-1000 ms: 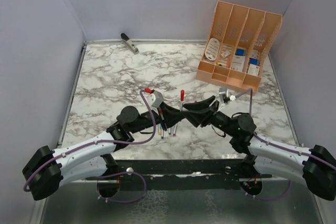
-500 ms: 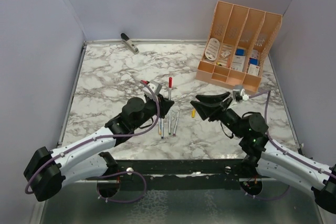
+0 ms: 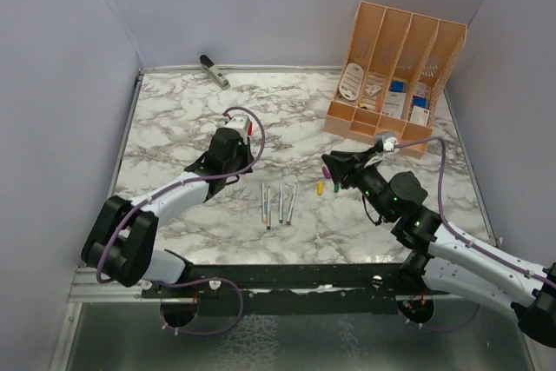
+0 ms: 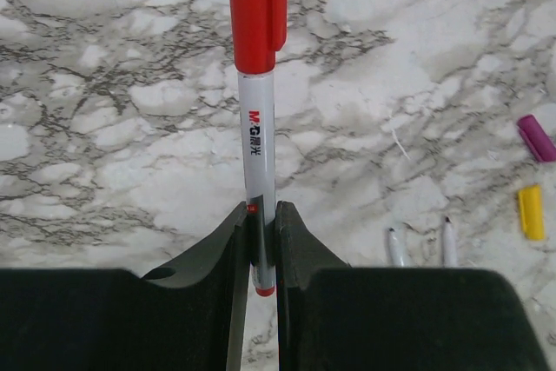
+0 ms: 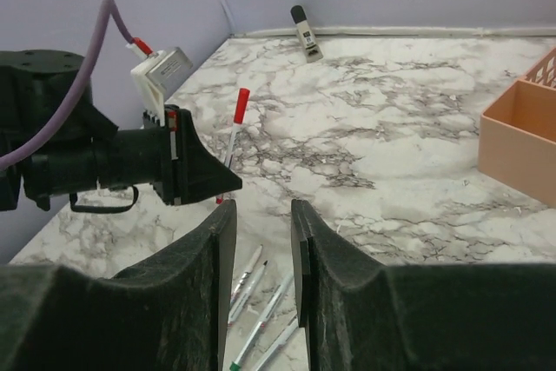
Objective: Insert the pens into the pen caps
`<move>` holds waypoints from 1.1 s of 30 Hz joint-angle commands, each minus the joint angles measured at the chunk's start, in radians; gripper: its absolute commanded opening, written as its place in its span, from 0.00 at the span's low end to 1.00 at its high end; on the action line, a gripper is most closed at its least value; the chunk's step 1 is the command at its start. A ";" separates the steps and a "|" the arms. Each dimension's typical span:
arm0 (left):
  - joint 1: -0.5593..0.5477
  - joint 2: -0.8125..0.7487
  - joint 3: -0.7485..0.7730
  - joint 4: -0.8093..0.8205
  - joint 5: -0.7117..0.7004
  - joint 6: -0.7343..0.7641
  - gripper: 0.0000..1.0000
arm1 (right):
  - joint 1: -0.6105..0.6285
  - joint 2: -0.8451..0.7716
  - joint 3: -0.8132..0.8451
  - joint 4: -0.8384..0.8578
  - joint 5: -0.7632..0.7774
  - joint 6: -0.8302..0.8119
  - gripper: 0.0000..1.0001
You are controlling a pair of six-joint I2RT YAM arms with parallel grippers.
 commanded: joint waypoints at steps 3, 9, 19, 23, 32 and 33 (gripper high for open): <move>0.103 0.159 0.117 -0.074 0.024 0.037 0.00 | 0.006 -0.017 0.004 -0.040 0.040 -0.022 0.31; 0.175 0.286 0.200 -0.126 0.045 0.038 0.00 | 0.006 -0.021 0.000 -0.060 0.056 -0.021 0.31; 0.189 0.475 0.317 -0.215 0.005 0.044 0.08 | 0.006 -0.006 -0.012 -0.040 0.023 0.007 0.30; 0.189 0.499 0.323 -0.214 -0.005 0.038 0.15 | 0.006 -0.005 -0.016 -0.039 0.022 0.010 0.30; 0.191 0.509 0.332 -0.229 -0.023 0.026 0.35 | 0.006 -0.008 -0.023 -0.033 0.015 0.020 0.29; 0.192 0.508 0.334 -0.231 -0.026 0.024 0.35 | 0.006 -0.006 -0.023 -0.032 0.013 0.020 0.29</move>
